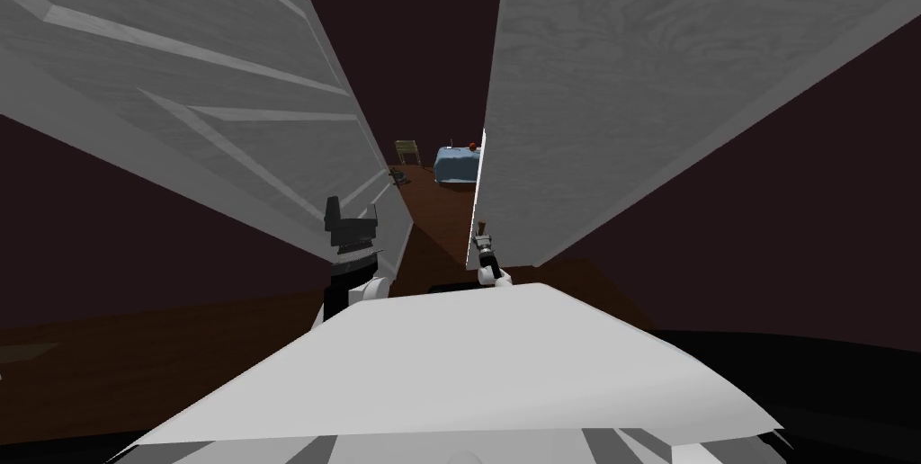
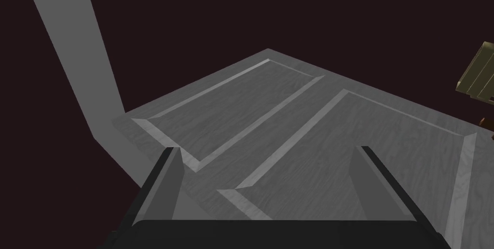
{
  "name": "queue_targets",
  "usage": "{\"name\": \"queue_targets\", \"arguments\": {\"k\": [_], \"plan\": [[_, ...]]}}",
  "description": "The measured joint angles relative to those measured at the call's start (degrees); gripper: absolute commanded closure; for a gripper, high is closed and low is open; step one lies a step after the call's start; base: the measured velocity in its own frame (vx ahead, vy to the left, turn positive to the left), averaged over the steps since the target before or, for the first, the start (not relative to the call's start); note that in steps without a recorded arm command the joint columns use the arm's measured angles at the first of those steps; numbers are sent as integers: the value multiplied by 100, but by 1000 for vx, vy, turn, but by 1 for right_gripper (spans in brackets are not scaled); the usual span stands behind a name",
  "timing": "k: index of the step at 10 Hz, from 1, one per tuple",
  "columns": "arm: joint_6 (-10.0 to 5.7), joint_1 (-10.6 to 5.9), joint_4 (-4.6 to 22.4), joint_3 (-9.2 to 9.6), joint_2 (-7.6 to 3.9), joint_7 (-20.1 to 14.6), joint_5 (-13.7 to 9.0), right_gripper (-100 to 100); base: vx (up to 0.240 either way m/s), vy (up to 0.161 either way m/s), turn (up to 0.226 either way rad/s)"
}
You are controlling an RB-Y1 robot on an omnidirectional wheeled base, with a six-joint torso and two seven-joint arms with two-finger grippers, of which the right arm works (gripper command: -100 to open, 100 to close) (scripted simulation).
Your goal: Push the door open
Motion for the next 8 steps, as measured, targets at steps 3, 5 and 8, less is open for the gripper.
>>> {"name": "queue_targets", "arguments": {"k": [3, 5, 8], "plan": [[-5, -23, -71, -68, -68, 22, -37, 100, 89, 31, -22], [133, 95, -267, -157, -140, 128, -95, 100, 164, 54, -54], [-87, -83, 110, -252, -226, 26, -151, 100, 135, 34, -44]]}}
